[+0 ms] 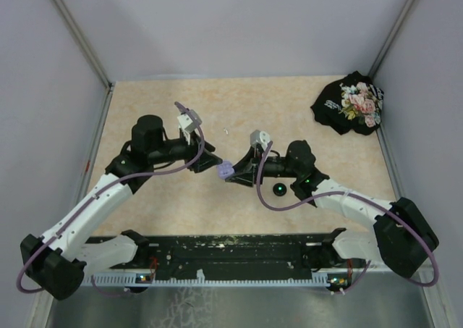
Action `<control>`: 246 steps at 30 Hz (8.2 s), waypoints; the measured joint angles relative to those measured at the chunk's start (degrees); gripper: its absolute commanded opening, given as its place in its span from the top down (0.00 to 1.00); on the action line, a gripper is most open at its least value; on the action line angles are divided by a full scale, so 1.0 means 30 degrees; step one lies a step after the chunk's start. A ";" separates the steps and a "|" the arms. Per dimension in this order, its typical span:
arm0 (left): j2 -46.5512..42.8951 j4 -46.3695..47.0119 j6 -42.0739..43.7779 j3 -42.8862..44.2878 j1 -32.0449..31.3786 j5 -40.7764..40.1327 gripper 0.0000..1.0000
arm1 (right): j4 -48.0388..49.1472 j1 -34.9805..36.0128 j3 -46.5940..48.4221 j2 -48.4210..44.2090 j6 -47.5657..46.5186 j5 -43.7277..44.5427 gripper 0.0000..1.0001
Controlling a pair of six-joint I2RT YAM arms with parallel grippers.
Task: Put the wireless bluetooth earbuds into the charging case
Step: Open the charging case, then pick up the earbud from the center of the board.
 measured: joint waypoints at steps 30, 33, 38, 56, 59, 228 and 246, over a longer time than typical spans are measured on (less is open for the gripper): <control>-0.4743 1.2058 -0.6659 -0.7898 0.0117 0.1370 0.41 | 0.4991 0.0000 -0.0656 -0.0073 0.3133 0.1945 1.00; -0.4539 1.3253 -0.7257 -0.8182 0.0109 0.1668 0.45 | 0.5515 0.0000 -0.0656 -0.0080 0.3490 0.1851 1.00; -0.4036 1.4651 -0.7970 -0.8291 0.0117 0.2259 0.49 | 0.6258 0.0051 -0.0656 -0.0080 0.4000 0.1698 1.00; -0.3140 1.8309 -0.9508 -0.8874 0.0117 0.3096 0.64 | 0.7599 0.0663 -0.0678 0.0284 0.4779 0.1341 1.00; -0.3133 1.8637 -0.9588 -0.8990 0.0109 0.3220 0.68 | 0.7664 0.0787 -0.0678 0.0415 0.4830 0.1341 1.00; -0.7599 0.0976 0.2936 -0.5391 0.2863 -0.6069 1.00 | -1.7267 -0.2149 1.0214 1.1060 -0.1559 1.6429 0.72; -0.7599 0.0976 0.2929 -0.5391 0.2871 -0.5792 0.99 | -1.8192 -0.1938 1.0542 1.1519 -0.3912 1.6553 0.73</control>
